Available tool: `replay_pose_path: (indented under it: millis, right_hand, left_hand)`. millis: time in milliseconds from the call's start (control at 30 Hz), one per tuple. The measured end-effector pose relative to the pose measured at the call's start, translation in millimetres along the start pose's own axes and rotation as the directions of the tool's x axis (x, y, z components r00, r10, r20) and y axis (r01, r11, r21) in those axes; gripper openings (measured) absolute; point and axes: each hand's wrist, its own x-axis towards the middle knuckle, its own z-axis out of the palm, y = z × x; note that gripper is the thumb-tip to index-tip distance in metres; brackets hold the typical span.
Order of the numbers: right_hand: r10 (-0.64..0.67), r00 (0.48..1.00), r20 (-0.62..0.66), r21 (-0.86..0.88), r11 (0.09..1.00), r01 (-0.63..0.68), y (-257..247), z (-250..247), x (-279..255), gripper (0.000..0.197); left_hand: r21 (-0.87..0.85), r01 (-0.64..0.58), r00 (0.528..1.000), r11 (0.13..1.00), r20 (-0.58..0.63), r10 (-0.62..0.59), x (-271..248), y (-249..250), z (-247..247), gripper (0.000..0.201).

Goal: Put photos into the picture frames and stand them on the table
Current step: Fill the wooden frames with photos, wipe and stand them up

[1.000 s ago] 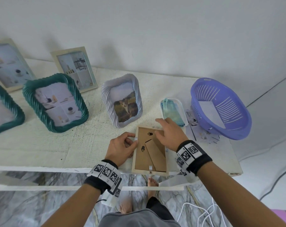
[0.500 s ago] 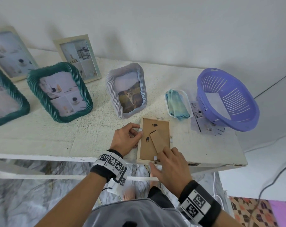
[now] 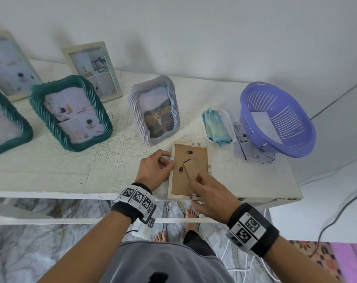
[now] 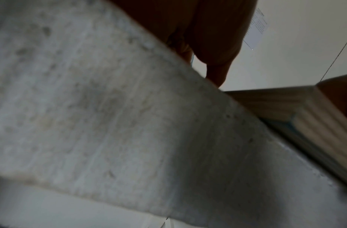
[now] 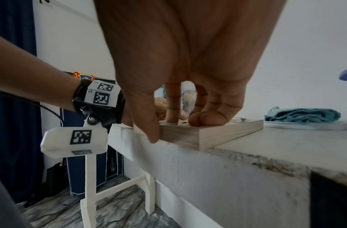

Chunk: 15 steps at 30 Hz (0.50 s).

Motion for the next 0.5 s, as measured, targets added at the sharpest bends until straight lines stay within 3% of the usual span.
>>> replay_pose_path:
  millis: [167,333,500]
  right_hand:
    - [-0.015,0.995,-0.101,-0.089,0.996,0.006,-4.6,9.7,-4.3,0.025]
    - [0.011,0.993,-0.118,-0.202,0.979,-0.035,-14.0,15.3,-7.2,0.023]
    - [0.102,0.976,-0.192,-0.042,0.993,-0.112,-7.8,-2.1,-0.1,0.036]
  left_hand:
    - [0.055,-0.006,1.000,0.998,-0.027,0.008,0.6,-3.3,2.0,0.015]
    - [0.085,0.002,1.000,0.996,-0.030,0.001,1.0,1.7,2.0,0.015]
    - [0.147,-0.021,1.000,0.989,-0.003,0.021,-1.9,4.1,-2.9,0.020]
